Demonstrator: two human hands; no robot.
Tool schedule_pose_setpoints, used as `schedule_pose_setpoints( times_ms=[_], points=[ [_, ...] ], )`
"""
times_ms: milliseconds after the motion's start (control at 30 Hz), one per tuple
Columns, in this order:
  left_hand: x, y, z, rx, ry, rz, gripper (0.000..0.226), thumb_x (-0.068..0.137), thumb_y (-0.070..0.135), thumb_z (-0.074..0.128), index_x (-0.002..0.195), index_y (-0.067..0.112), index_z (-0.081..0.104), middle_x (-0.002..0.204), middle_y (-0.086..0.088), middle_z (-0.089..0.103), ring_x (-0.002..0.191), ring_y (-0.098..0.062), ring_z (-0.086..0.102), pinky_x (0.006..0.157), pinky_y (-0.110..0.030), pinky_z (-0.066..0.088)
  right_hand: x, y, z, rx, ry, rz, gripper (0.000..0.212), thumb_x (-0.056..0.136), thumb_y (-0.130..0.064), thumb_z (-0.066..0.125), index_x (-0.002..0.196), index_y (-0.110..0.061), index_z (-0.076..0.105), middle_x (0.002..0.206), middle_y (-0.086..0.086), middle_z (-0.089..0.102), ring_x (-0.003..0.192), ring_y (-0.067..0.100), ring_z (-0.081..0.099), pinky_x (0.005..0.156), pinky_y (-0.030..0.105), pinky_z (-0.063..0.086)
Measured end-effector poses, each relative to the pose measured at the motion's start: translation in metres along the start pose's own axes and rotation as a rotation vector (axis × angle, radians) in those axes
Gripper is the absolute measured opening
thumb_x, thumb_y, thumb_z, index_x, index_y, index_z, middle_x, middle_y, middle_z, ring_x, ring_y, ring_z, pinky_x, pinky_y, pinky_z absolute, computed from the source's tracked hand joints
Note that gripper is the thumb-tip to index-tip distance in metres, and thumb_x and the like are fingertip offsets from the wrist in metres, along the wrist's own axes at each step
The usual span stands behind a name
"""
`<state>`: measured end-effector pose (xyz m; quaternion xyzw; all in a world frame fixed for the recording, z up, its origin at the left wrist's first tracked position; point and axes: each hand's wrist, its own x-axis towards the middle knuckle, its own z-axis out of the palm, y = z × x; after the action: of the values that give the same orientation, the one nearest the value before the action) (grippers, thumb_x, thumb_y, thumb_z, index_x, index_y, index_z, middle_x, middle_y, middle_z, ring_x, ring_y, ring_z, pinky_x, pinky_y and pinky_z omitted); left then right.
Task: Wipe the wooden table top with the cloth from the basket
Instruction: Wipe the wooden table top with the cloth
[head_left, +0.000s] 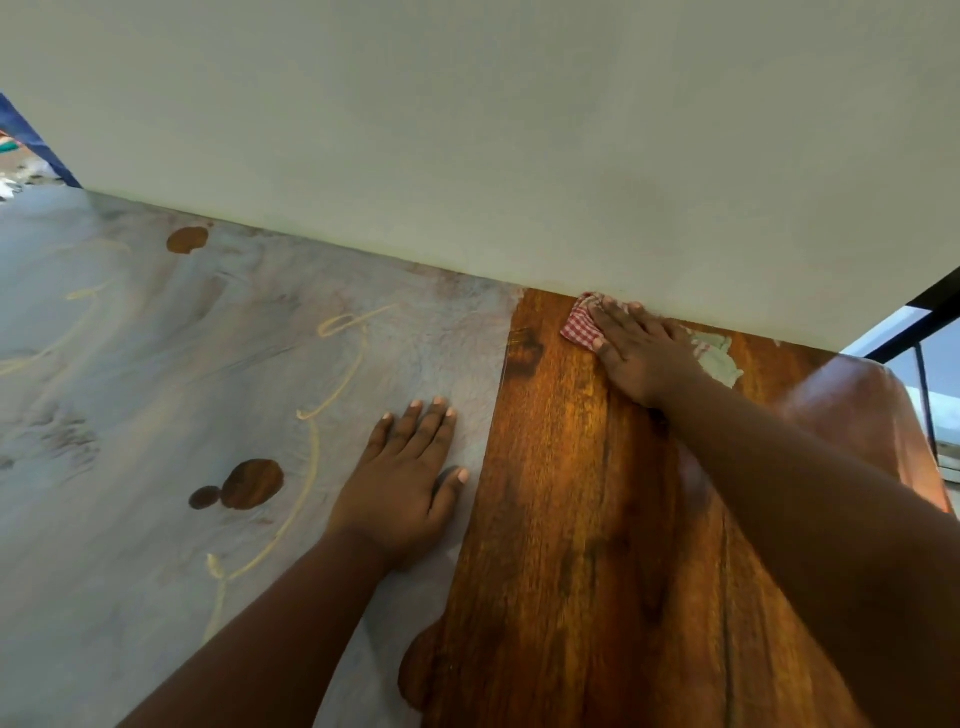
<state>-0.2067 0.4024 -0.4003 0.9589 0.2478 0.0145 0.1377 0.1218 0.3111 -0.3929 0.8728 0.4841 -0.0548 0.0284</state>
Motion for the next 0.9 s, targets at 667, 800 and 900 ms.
schedule_pose_setpoints(
  times_ms=[667,800,900],
  points=[
    [0.0,-0.003,0.006,-0.019,0.04,0.001,0.067,0.094,0.059,0.009,0.151,0.026,-0.003,0.157,0.008,-0.011,0.142,-0.007,-0.023,0.113,-0.028,-0.02,0.068,-0.145,-0.001,0.04,0.035,-0.069,0.058,0.097,-0.049,0.011,0.152,-0.029,0.009,0.16,-0.001,0.006,0.144,0.03,0.008,0.112,0.053,0.005],
    [0.0,-0.002,0.005,-0.011,0.033,0.001,0.07,0.093,0.062,0.004,0.151,0.024,-0.005,0.159,0.004,-0.011,0.142,-0.01,-0.023,0.115,-0.033,-0.017,0.076,-0.163,-0.006,0.039,0.004,-0.11,0.058,0.098,-0.048,0.011,0.153,-0.031,0.006,0.161,-0.003,0.003,0.145,0.028,0.006,0.112,0.052,0.005],
    [-0.001,-0.001,0.005,-0.012,0.003,0.01,0.074,0.091,0.065,0.001,0.151,0.023,-0.007,0.159,0.002,-0.011,0.143,-0.012,-0.023,0.116,-0.034,-0.016,0.081,-0.164,-0.009,0.032,0.017,-0.161,0.056,0.098,-0.047,0.011,0.152,-0.033,0.005,0.16,-0.006,0.005,0.144,0.025,0.008,0.111,0.05,0.007]
  ],
)
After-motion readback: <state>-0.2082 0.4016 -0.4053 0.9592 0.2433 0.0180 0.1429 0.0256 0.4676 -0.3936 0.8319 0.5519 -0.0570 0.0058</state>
